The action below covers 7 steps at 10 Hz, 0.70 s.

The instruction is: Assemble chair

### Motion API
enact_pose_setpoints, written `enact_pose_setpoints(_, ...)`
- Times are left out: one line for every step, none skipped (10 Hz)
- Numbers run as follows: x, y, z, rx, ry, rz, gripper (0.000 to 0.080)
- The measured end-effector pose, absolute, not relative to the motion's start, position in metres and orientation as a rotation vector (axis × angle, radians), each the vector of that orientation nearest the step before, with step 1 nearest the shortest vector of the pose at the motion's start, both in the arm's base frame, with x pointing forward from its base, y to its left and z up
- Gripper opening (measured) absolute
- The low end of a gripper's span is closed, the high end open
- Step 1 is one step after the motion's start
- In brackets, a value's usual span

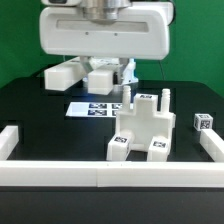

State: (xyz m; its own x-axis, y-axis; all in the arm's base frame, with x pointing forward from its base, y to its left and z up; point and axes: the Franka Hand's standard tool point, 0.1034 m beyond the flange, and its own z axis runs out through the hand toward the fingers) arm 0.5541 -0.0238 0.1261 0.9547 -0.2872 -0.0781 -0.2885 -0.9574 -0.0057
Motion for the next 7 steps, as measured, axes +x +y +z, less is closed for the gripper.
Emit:
enact_pose_setpoints(0.558,-0.010,0.128,-3.085,0.493,0.115,0.0288)
enact_pose_setpoints(0.563,0.005,0.132,-3.082,0.511,0.117,0.0288)
enact_pose_setpoints(0.567,0.015,0.133,-3.084,0.498,0.106,0.0288)
enact_pose_setpoints(0.566,0.013,0.131,-3.086,0.492,0.111,0.0288)
enact_pose_setpoints(0.565,0.013,0.131,-3.086,0.493,0.112,0.0288)
enact_pose_setpoints(0.565,0.013,0.130,-3.086,0.492,0.113,0.0288)
enact_pose_setpoints(0.565,0.015,0.129,-3.088,0.492,0.107,0.0288)
